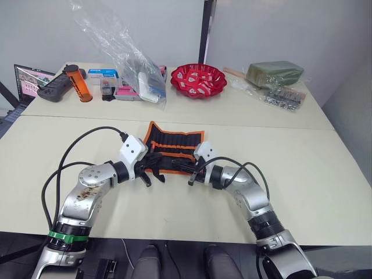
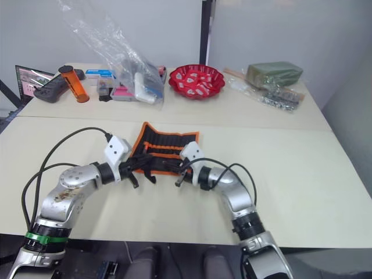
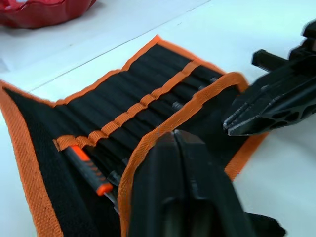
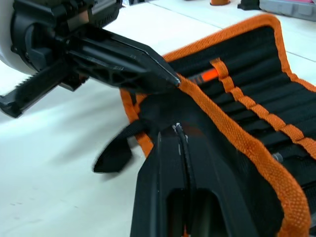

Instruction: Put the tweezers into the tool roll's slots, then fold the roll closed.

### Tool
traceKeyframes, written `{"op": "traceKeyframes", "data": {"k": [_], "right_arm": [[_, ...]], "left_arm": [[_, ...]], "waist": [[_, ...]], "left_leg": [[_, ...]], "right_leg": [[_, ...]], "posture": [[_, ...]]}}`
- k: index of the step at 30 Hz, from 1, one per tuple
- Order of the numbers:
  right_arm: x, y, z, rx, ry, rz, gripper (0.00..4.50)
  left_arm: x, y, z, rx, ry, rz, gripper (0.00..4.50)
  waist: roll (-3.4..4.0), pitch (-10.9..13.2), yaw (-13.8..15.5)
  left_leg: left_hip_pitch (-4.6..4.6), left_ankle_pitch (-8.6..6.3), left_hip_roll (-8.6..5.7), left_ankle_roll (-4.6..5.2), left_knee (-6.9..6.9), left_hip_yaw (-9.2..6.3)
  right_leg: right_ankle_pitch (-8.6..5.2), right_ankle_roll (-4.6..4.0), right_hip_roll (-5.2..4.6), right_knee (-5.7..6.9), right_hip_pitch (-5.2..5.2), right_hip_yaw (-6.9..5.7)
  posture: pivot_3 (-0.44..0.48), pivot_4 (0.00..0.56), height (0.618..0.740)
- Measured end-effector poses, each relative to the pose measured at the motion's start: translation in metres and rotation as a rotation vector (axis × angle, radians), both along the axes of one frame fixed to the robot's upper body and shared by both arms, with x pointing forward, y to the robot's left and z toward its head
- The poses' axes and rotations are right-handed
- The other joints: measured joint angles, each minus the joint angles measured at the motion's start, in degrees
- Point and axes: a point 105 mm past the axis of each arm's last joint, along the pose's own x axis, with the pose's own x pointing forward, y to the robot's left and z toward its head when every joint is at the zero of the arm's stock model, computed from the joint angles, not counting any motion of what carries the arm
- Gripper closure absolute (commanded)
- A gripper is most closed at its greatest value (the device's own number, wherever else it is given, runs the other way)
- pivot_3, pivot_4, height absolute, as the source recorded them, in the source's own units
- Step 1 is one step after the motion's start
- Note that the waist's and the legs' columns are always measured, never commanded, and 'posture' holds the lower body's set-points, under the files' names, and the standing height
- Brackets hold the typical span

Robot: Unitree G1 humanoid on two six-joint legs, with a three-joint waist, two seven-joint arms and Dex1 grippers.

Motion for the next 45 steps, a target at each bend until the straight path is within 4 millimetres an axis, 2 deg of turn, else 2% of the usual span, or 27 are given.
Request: {"op": "traceKeyframes", "data": {"k": [6,10,14,20,24,26,30,34,41,45], "right_arm": [[0.007,0.004,-0.013,-0.038,-0.054,-0.038,4.5],[0.014,0.005,-0.014,-0.043,-0.084,-0.081,4.5],[0.023,-0.002,-0.016,-0.031,-0.076,-0.172,4.5],[0.031,-0.006,-0.015,-0.026,-0.076,-0.236,4.5],[0.039,-0.004,-0.018,-0.092,-0.079,-0.261,4.5],[0.041,-0.004,-0.021,-0.143,-0.089,-0.263,4.5],[0.042,-0.006,-0.024,-0.167,-0.09,-0.295,4.5],[0.043,-0.011,-0.027,-0.181,-0.087,-0.31,4.5],[0.043,-0.014,-0.023,-0.141,-0.089,-0.328,4.5],[0.036,-0.017,-0.017,-0.046,-0.079,-0.308,4.5]], "left_arm": [[0.015,0.0,-0.027,-0.042,0.031,0.099,4.48],[0.022,-0.001,-0.031,-0.016,-0.008,0.123,4.48],[0.023,0.003,-0.035,-0.007,-0.021,0.138,4.48],[0.023,0.004,-0.037,-0.008,-0.027,0.131,4.48],[0.024,0.006,-0.037,-0.016,-0.027,0.134,4.48],[0.025,0.013,-0.037,-0.053,-0.014,0.153,4.48],[0.023,0.043,-0.033,-0.059,-0.014,0.214,4.48],[0.019,0.073,-0.04,-0.043,0.014,0.3,4.48],[0.019,0.069,-0.043,-0.076,0.031,0.307,4.48],[0.017,0.07,-0.027,-0.135,-0.006,0.305,4.48]], "waist": [[-0.01,-0.01,-0.15],[-0.01,-0.01,-0.23],[0.0,-0.01,-0.37],[0.0,-0.03,-0.44],[0.0,-0.06,-0.46],[-0.01,-0.16,-0.55],[0.05,-0.39,-0.65],[0.16,-0.66,-0.25],[0.1,-0.99,0.04],[0.12,-0.97,-0.04]], "left_leg": [[0.01,0.0,0.0,0.0,-0.01,-0.02],[0.26,0.01,0.0,-0.02,-0.02,-0.02],[0.89,0.0,0.01,-0.03,-0.16,-0.02],[0.9,0.0,0.01,-0.03,-0.16,-0.02],[0.95,0.0,0.01,-0.03,-0.16,-0.02],[1.01,0.0,0.02,-0.03,-0.17,-0.02],[1.19,0.0,0.03,-0.03,-0.35,-0.01],[1.36,-0.01,0.01,-0.04,-0.41,0.02],[1.35,-0.01,0.01,-0.04,-0.52,0.01],[0.87,0.0,0.01,-0.03,-0.57,0.01]], "right_leg": [[0.01,-0.01,0.01,0.02,-0.01,0.0],[0.01,0.0,0.02,0.02,0.22,0.0],[-0.19,0.29,0.01,-0.12,0.85,0.0],[-0.2,0.31,0.01,-0.1,0.85,0.01],[-0.2,0.3,0.01,-0.09,0.87,0.01],[-0.22,0.29,0.02,-0.09,0.91,0.0],[-0.27,0.23,0.02,-0.1,0.99,0.03],[-0.31,0.23,-0.02,-0.33,1.19,0.01],[-0.32,0.2,-0.02,-0.45,1.24,0.02],[-0.3,0.2,-0.02,-0.46,0.79,0.03]], "posture": [[0.0,0.15,0.74],[0.0,0.15,0.74],[0.0,0.15,0.74],[0.0,0.15,0.74],[0.0,0.15,0.74],[0.0,0.15,0.74],[0.0,0.15,0.74],[0.0,0.15,0.74],[0.0,0.15,0.74],[0.0,0.15,0.74]]}}
